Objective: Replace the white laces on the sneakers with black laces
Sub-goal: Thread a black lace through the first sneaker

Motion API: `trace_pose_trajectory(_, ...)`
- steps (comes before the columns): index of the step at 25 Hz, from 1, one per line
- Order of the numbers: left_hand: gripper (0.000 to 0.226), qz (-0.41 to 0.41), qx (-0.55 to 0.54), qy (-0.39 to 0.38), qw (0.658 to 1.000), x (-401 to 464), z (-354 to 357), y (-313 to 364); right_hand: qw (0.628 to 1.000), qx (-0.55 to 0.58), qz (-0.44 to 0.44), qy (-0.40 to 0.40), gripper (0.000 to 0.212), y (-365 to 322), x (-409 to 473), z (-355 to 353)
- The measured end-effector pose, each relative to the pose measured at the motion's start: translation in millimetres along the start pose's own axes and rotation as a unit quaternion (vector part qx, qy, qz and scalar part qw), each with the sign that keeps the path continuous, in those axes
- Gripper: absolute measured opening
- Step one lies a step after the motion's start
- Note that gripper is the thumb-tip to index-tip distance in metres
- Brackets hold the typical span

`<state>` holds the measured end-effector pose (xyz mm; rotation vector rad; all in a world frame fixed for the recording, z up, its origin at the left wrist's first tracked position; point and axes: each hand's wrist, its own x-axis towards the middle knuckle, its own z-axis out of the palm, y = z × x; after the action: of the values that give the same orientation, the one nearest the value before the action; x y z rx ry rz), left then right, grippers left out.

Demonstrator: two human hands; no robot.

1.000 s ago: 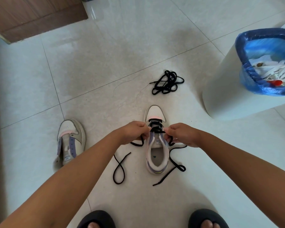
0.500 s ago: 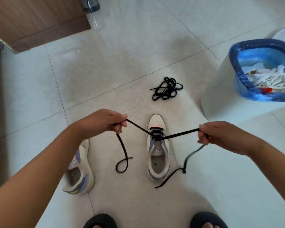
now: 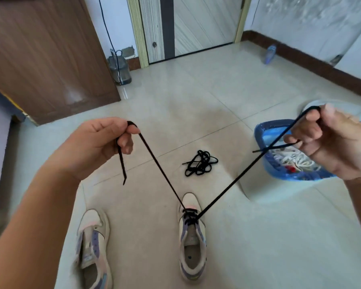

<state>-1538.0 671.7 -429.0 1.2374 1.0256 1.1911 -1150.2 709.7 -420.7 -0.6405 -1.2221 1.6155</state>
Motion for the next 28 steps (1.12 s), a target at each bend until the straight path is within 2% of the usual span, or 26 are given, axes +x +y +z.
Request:
trace_pose_trajectory(2, 0.028, 0.036, -0.058, 0.042, 0.997, 5, -3, 15, 0.998, 0.039, -0.021, 0.037, 0.018, -19, 10, -3)
trace_pose_trajectory(4, 0.021, 0.060, -0.163, 0.061, 0.983, 8, -22, 20, 0.985, 0.168, 0.024, 0.023, 0.030, -30, 13, -11)
trace_pose_trajectory(5, 0.022, 0.055, -0.246, 0.039, 0.967, 8, -35, 22, 0.981, 0.170, 0.048, 0.080, 0.040, -37, 8, -21)
trace_pose_trajectory(6, 0.030, 0.038, -0.297, 0.023, 0.954, 6, -42, 22, 0.980, 0.164, 0.052, 0.101, 0.048, -41, 4, -32)
trace_pose_trajectory(7, 0.040, 0.022, -0.294, 0.046, 0.954, 1, -50, 22, 0.979, 0.163, 0.048, 0.113, 0.051, -40, 1, -40)
trace_pose_trajectory(8, 0.045, 0.003, -0.303, 0.056, 0.951, -5, -55, 19, 0.983, 0.157, 0.032, 0.086, 0.047, -33, 1, -44)
trace_pose_trajectory(9, 0.040, -0.004, -0.263, 0.095, 0.960, -8, -51, 11, 0.984, 0.155, 0.050, 0.070, 0.036, -13, 0, -38)
trace_pose_trajectory(10, 0.033, -0.032, -0.257, 0.099, 0.961, -8, -45, -10, 0.988, 0.094, 0.066, 0.103, 0.022, 4, -5, -29)
trace_pose_trajectory(11, 0.030, -0.090, -0.264, 0.137, 0.950, -15, -31, -31, 0.986, 0.018, 0.093, 0.140, 0.016, 29, -10, -21)
trace_pose_trajectory(12, 0.032, -0.121, -0.226, 0.190, 0.948, -22, -13, -55, 0.978, -0.030, 0.143, 0.152, 0.022, 54, -17, -12)
trace_pose_trajectory(13, 0.034, -0.176, -0.217, 0.198, 0.940, -28, 2, -83, 0.965, -0.055, 0.205, 0.156, 0.029, 84, -24, -9)
trace_pose_trajectory(16, 0.030, -0.364, -0.166, 0.200, 0.894, -44, 28, -171, 0.916, -0.083, 0.352, 0.175, 0.018, 177, -50, -2)
trace_pose_trajectory(18, 0.028, -0.434, -0.138, 0.230, 0.860, -54, 37, -216, 0.886, -0.104, 0.409, 0.193, 0.013, 227, -65, -1)
trace_pose_trajectory(20, 0.022, -0.457, -0.169, 0.241, 0.839, -63, 50, -244, 0.875, -0.139, 0.417, 0.204, 0.013, 260, -75, 4)
trace_pose_trajectory(22, 0.010, -0.456, -0.181, 0.237, 0.838, -68, 64, -255, 0.866, -0.189, 0.409, 0.215, 0.013, 274, -74, 11)
trace_pose_trajectory(28, 0.010, -0.406, -0.053, 0.239, 0.881, -63, 87, -257, 0.866, -0.247, 0.385, 0.204, 0.006, 284, -65, 19)
